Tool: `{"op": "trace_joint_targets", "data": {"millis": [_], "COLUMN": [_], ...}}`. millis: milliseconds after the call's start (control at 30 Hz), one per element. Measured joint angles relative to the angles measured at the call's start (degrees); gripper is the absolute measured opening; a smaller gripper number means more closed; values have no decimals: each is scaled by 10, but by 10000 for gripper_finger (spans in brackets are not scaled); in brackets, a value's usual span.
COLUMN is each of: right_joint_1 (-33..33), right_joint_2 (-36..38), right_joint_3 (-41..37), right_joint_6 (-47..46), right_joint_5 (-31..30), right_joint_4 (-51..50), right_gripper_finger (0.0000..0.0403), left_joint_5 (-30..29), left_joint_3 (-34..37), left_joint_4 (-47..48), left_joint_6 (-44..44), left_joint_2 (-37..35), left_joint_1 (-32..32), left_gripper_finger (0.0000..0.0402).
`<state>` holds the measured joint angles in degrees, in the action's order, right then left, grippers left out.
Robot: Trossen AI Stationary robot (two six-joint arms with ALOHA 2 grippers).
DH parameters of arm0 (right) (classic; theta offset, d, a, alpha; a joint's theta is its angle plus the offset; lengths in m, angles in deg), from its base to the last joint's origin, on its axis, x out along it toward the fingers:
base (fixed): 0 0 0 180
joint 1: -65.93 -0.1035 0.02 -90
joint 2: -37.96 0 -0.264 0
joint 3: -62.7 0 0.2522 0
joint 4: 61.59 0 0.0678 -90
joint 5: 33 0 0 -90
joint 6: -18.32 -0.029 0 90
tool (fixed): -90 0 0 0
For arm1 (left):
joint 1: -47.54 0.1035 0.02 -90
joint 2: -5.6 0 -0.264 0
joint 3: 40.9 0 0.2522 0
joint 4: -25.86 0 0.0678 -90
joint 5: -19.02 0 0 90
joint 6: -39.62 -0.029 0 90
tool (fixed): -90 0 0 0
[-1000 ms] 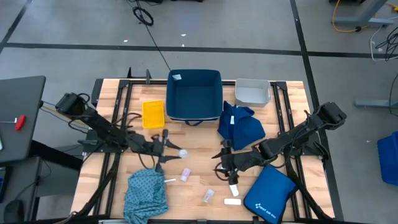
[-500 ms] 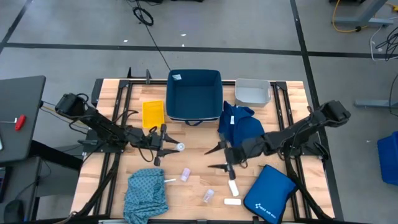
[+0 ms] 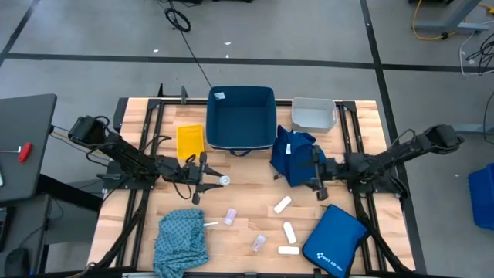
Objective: Pick & place medical supplies in basket/bin
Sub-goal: Put the top white pill bottle into the bin
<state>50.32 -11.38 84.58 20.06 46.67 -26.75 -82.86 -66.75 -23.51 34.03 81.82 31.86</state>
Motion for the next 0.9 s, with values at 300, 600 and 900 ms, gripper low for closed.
{"op": "trace_joint_targets", "data": {"millis": [300, 600, 900], "right_joint_1": [1, 1, 1], "right_joint_2": [108, 124, 124], "right_joint_3": [-76, -76, -76], "right_joint_6": [-3, -11, -11], "right_joint_5": [-2, -7, -6], "right_joint_4": [-5, -44, -47], "right_gripper_finger": [243, 243, 243], "left_joint_5": [6, -22, -50], "left_joint_3": [0, 0, 0], "left_joint_4": [0, 14, 105], "left_joint_6": [6, 6, 6], "left_joint_2": [0, -1, -77], "left_joint_1": [19, 20, 26], "left_gripper_finger": [148, 148, 146]}}
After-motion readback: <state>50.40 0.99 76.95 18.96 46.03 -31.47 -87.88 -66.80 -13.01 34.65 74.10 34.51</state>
